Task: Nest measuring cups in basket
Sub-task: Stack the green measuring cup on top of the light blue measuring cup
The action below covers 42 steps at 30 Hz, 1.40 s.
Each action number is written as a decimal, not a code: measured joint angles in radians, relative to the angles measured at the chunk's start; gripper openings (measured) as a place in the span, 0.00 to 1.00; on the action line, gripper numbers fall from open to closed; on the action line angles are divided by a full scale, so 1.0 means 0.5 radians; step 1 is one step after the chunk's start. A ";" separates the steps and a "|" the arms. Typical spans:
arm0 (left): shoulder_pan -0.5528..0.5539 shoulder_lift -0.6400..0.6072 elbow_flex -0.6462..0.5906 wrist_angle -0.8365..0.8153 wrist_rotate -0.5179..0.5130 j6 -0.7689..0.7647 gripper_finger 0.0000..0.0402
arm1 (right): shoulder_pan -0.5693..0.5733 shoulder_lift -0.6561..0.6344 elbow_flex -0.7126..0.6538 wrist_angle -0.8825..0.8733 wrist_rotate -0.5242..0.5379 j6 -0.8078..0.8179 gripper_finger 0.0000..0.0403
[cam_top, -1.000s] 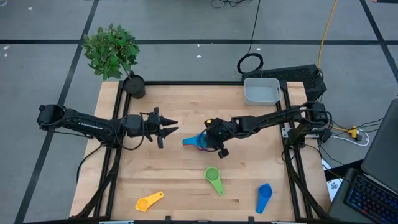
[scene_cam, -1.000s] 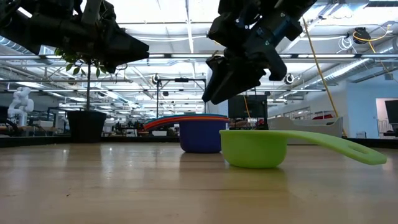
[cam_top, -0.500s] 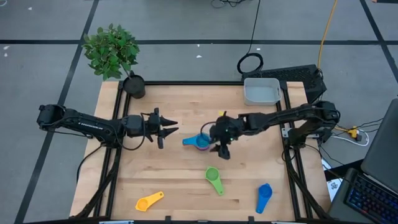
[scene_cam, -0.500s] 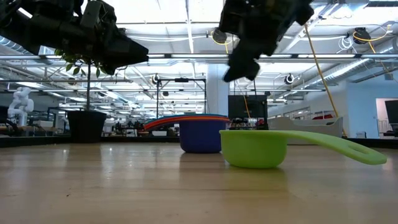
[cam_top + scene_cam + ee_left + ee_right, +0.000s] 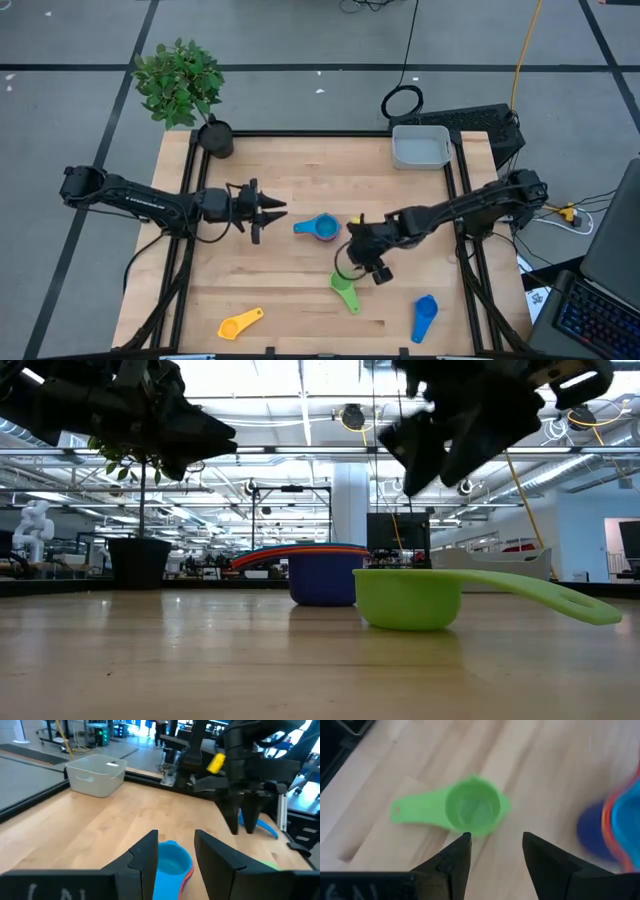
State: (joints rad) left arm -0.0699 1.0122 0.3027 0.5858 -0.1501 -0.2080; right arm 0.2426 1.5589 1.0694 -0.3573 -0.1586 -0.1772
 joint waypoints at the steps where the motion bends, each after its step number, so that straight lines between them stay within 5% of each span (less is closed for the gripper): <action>1: -0.015 0.000 0.000 0.000 0.011 -0.027 0.33 | 0.018 0.000 0.000 0.046 0.024 -0.075 0.42; 9: -0.247 0.000 0.000 -0.098 0.107 -0.361 0.33 | 0.195 0.044 0.000 0.260 0.169 -0.508 0.42; 14: -0.424 0.000 0.000 -0.097 0.095 -0.441 0.33 | 0.350 0.208 0.000 0.332 0.247 -0.424 0.42; 22: -0.561 0.000 0.000 -0.079 0.088 -0.444 0.33 | 0.487 0.406 0.000 0.333 0.729 -0.409 0.42; 42: -0.685 0.000 0.000 -0.088 0.089 -0.224 0.33 | 0.471 0.411 0.099 0.757 0.882 0.130 0.42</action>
State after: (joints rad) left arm -0.4122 1.0122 0.3027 0.5417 -0.1057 -0.3200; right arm 0.4782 1.7644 1.1190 0.0210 0.2826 -0.1123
